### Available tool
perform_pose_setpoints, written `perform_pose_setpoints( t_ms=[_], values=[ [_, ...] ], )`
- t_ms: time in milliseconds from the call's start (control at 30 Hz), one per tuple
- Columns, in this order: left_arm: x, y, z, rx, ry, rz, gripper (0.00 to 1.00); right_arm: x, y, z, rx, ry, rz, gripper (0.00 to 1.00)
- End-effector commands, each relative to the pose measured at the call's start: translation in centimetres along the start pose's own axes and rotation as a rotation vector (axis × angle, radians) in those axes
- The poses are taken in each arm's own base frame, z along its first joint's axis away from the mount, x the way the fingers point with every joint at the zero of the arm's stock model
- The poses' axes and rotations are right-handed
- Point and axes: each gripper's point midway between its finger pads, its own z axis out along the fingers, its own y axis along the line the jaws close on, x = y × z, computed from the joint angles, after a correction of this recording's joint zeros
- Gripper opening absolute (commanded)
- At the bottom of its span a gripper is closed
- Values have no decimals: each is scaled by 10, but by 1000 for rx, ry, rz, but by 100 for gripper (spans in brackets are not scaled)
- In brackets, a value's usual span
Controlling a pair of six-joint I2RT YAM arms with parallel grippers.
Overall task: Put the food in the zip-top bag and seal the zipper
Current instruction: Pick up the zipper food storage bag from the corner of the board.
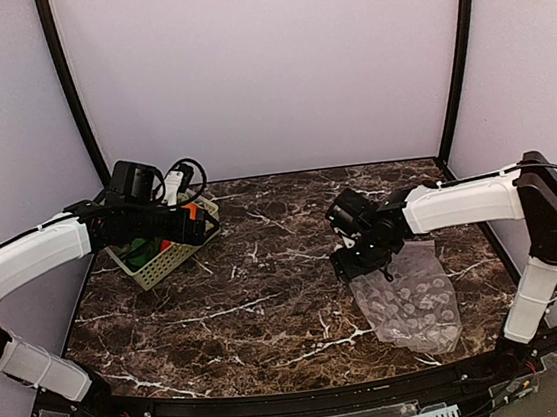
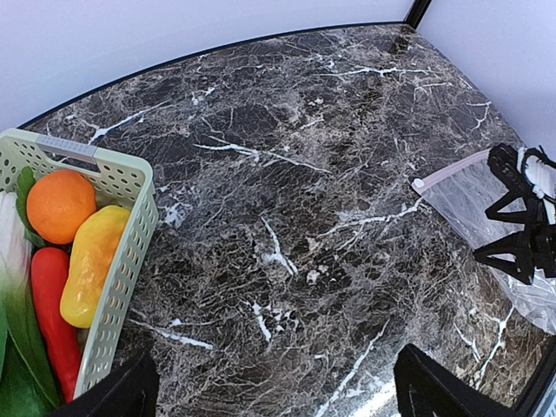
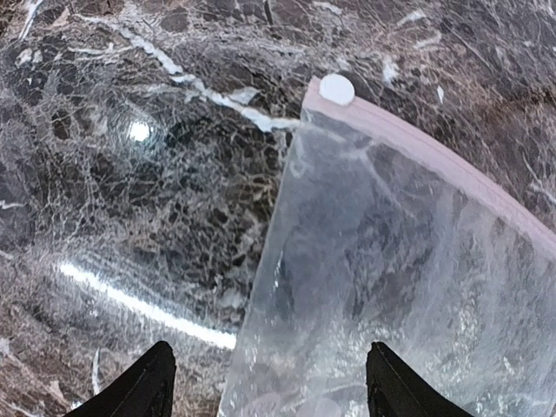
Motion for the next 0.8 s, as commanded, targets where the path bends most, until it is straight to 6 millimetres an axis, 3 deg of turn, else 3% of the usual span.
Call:
perform_pose_setpoints(
  t_ms=[0,200,767],
  values=[
    [-8,0,-5,-3,-24,-16,95,-19,-5,12,95,-24,-50,71],
    [-7,-3,-5,13,-21,-31,95,-27,-13,20,179,-19,-69,63],
    [-10,-2,-9,10,-32,-27,95,-16,-17,34,194,26,-91,28]
  ],
)
